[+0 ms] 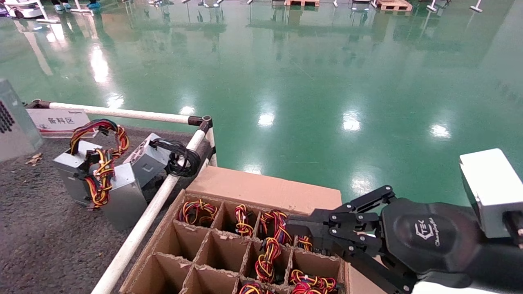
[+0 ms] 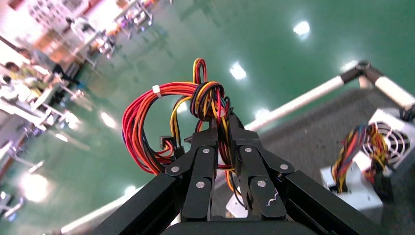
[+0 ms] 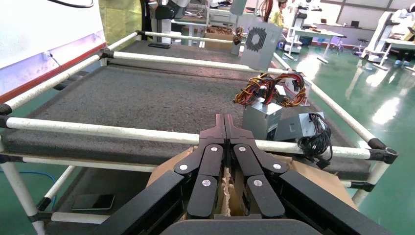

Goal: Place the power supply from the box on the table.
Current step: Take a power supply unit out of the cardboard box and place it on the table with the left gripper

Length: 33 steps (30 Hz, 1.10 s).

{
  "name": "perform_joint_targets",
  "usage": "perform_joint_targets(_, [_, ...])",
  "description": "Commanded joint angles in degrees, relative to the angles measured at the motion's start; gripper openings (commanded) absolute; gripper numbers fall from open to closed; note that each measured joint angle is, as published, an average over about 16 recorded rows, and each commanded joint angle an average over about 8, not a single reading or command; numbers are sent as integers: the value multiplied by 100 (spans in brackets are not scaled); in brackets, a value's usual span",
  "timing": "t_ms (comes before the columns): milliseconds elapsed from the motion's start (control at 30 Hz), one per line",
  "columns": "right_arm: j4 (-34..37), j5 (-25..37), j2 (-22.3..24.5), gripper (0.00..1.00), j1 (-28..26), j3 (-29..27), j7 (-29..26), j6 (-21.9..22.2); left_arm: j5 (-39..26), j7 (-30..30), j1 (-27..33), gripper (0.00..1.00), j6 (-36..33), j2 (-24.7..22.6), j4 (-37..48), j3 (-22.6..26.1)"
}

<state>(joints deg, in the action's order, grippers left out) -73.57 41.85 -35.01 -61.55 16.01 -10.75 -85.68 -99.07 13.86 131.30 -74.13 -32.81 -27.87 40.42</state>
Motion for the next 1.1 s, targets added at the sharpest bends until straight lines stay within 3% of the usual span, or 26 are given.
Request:
perform_joint_targets(33, [0, 0, 0, 0, 0, 0, 0, 0, -29, 23, -44, 0, -9, 43, 28, 39])
perform_joint_targets(1100, [0, 0, 0, 0, 0, 0, 0, 0, 511, -157, -1072, 5, -88, -270, 282, 144])
